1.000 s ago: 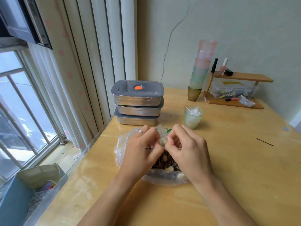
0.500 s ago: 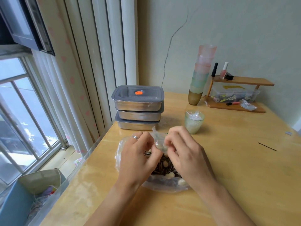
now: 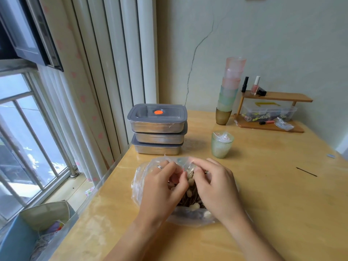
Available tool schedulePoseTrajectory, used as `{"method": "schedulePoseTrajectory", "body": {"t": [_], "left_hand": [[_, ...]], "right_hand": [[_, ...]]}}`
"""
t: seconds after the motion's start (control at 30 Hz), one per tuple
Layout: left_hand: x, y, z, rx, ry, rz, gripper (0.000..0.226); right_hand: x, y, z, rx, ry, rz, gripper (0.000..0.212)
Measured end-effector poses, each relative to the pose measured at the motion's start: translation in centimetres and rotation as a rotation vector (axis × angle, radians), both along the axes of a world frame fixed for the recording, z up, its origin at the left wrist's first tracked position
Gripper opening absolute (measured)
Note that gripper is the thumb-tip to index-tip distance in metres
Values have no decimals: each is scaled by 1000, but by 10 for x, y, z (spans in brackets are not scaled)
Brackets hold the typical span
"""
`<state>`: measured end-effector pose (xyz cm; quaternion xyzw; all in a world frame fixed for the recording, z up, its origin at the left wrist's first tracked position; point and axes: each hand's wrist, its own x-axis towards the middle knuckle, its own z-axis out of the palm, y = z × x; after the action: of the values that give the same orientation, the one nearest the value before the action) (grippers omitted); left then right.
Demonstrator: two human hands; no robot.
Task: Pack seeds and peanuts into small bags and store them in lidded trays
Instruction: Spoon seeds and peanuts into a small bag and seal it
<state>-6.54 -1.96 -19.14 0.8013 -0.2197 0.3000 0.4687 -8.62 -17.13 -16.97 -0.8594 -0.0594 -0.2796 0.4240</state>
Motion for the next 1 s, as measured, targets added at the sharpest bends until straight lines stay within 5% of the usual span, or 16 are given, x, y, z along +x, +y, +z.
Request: {"method": "schedulePoseTrajectory", "body": {"t": [0.17,0.27,0.73,1.0], "left_hand": [[4,-2,-7,51,-62,41,19],[5,-2,-11,82,-81,105,19],[5,20,3,278,-155,78,63],[10,20,-7,320,-31,124,44]], "right_hand": [[-7,11,10,578,257,257,45],[-11,11,17,692,371,346,52],[-12,-9,29,274,429,486,57],[-9,-6,17,180,349,335,56]]}}
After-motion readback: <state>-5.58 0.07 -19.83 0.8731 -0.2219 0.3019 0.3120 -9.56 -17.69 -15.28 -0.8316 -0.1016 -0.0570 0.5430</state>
